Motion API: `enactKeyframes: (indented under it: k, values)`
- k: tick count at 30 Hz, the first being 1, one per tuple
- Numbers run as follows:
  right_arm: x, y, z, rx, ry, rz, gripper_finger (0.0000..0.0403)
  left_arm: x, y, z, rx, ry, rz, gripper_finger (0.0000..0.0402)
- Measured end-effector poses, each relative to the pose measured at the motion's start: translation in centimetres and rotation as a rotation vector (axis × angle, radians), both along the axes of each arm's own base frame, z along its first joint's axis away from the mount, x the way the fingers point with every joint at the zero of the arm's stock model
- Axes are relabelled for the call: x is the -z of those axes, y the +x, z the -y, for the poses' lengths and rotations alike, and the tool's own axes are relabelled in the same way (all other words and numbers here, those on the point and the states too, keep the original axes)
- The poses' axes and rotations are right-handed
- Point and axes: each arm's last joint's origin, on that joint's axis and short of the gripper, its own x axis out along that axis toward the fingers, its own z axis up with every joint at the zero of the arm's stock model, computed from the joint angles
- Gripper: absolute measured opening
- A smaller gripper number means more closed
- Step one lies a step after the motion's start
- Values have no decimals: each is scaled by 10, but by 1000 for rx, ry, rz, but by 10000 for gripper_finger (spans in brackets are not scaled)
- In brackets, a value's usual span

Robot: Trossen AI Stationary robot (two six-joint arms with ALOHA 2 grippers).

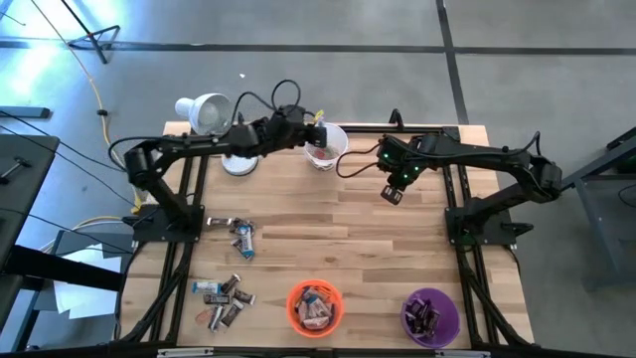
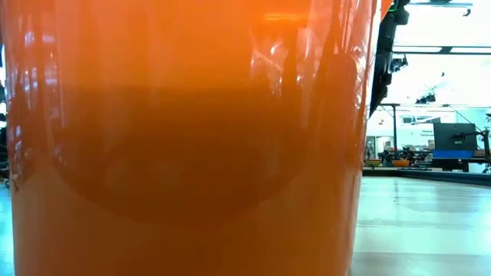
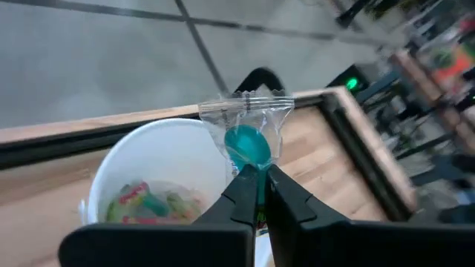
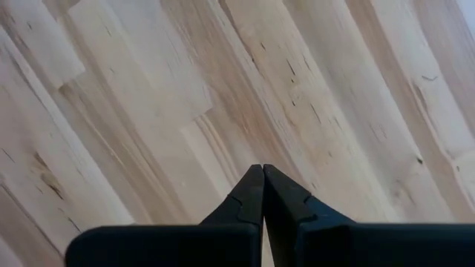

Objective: Organize candy in baskets
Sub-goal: Put the blue gummy into the white bucket, then put the white chocolate bar into the orange bucket

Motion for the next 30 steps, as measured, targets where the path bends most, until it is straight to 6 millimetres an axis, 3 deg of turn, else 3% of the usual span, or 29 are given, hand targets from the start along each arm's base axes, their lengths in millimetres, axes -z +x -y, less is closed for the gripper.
enactKeyframes:
  k: [7, 15, 21, 30]
  values:
    - [0, 0, 2, 1, -10, -1, 0, -8, 22, -10, 142, 81, -229, 25]
    - [0, -3, 8, 28, -10, -1, 0, -12, 23, -13, 203, 102, -354, 60]
    - [0, -4, 9, 34, -10, 0, 0, -12, 22, -15, 229, 74, -333, 81]
    - [0, -4, 9, 34, -10, 0, 0, -15, 35, 12, 605, -142, -123, 84]
